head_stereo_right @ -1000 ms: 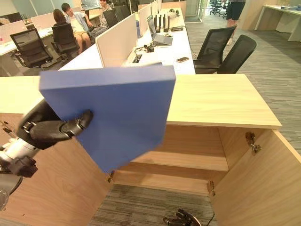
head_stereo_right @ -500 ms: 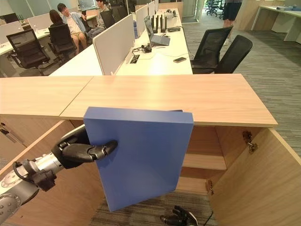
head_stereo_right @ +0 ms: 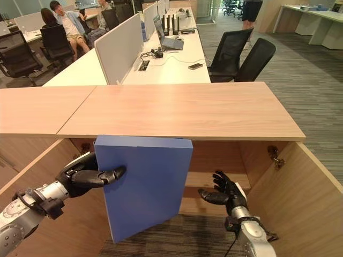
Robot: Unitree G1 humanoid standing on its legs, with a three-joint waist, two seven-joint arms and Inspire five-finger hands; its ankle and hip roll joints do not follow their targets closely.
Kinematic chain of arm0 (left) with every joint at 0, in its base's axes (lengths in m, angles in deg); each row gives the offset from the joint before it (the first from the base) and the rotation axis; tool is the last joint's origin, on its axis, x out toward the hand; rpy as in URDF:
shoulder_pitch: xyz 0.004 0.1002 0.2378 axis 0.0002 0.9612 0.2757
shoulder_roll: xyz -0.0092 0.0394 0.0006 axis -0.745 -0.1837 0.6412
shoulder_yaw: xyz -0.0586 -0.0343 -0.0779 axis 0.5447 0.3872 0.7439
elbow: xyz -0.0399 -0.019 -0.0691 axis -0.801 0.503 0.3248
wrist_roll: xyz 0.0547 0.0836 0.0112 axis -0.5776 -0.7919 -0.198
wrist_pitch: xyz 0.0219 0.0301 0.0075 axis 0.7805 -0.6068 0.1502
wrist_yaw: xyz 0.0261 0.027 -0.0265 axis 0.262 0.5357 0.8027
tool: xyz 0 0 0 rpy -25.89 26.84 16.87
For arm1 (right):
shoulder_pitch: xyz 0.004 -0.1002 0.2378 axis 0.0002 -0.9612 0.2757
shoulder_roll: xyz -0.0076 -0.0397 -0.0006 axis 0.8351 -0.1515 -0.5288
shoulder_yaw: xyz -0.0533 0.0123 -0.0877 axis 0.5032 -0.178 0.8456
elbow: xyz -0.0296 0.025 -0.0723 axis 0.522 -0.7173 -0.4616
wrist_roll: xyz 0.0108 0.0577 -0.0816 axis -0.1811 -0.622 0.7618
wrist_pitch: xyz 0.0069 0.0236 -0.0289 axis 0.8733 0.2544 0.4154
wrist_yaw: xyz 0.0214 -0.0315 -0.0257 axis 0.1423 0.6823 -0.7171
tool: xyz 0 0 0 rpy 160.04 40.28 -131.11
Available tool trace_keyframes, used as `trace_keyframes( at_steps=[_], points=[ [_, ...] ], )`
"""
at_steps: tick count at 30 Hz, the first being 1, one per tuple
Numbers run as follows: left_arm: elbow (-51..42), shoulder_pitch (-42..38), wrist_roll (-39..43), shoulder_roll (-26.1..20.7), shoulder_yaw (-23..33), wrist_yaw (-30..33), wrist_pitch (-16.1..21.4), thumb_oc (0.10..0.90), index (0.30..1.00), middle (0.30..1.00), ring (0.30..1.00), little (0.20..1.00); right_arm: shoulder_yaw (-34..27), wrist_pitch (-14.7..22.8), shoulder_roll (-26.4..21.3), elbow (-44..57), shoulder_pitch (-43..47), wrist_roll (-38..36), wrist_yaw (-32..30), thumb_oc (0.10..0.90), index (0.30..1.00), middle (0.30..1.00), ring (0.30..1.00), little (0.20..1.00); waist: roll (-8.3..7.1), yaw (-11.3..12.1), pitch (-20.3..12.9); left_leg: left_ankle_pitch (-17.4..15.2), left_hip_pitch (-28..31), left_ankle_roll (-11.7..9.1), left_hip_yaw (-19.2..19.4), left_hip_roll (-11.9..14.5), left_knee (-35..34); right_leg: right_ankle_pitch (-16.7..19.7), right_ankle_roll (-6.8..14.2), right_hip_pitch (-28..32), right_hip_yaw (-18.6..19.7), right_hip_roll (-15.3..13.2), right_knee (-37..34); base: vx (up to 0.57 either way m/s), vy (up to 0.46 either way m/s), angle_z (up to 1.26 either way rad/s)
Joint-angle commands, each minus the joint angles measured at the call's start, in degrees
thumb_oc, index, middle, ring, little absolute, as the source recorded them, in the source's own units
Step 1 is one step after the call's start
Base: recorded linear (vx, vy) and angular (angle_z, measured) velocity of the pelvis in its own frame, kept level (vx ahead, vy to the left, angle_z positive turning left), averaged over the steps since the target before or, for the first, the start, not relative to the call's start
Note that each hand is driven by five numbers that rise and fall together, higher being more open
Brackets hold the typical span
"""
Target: Put the empty folder in the office cabinet
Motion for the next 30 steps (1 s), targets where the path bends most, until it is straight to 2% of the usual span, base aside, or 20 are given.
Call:
trace_keyframes(
  at_steps=[1,9,12,13,21,30],
  points=[
    [0.53,-8.16,-0.58,0.74,8.38,-1.05,6.52,0.4,0.3,0.3,0.3,0.3,-2.1,5.12,-3.84,7.53,6.75,0.76,2.07,0.8,0.9,0.9,0.9,0.9,-1.41,-0.52,0.97,-5.79,2.82,-1.24,-0.67,-0.1,-0.09,-4.43,3.76,4.91,-1.95,-1.75,0.41,0.0,0.0,0.0],
    [2.23,-8.72,-2.03,2.43,10.76,-1.13,6.88,0.4,0.3,0.3,0.3,0.3,-1.73,4.24,-4.21,9.11,7.15,-3.01,5.24,0.8,0.9,0.9,0.9,0.9,-1.67,-0.39,0.99,-5.81,2.65,-1.22,-0.75,-0.14,-0.09,-4.54,3.67,4.85,-1.79,-1.65,0.41,0.0,0.0,0.0],
    [2.64,-9.48,-2.23,2.5,10.95,-1.9,6.78,0.4,0.3,0.3,0.3,0.3,-0.13,3.27,-3.57,11.07,7.37,-11.78,9.99,0.8,0.9,0.9,0.9,0.9,-1.82,-0.32,0.9,-5.76,2.65,-1.27,-0.84,-0.12,-0.09,-4.59,3.68,4.81,-1.76,-1.67,0.41,0.0,0.0,0.0],
    [3.12,-10.43,-2.17,2.47,10.62,-2.16,6.93,0.4,0.3,0.3,0.3,0.3,1.48,2.32,-3.66,11.71,7.71,-15.34,12.21,0.8,0.9,0.9,0.9,0.9,-1.96,-0.29,0.8,-5.74,2.69,-1.31,-0.81,-0.13,-0.09,-4.54,3.71,4.84,-1.77,-1.7,0.41,0.0,0.0,0.0],
    [3.05,-13.59,-0.46,0.3,8.07,-4.48,7.03,0.4,0.3,0.3,0.3,0.3,8.48,-1.36,-8.37,15.84,9.85,-24.3,20.14,0.8,0.9,0.9,0.9,0.9,-2.36,0.03,0.77,-5.37,2.53,-1.61,-0.7,0.0,-0.09,-4.29,3.92,4.61,-1.95,-1.7,0.41,0.0,0.0,0.0],
    [2.6,-15.65,-0.4,0.03,5.04,-5.81,6.98,0.4,0.3,0.3,0.3,0.3,12.73,-1.75,-8.78,19.1,13.14,-29.2,22.45,0.8,0.9,0.9,0.9,0.9,-2.52,0.14,0.51,-5.33,2.54,-1.6,-0.49,0.15,-0.09,-4.2,4.03,4.52,-1.94,-1.72,0.41,0.0,0.0,0.0]
  ],
)
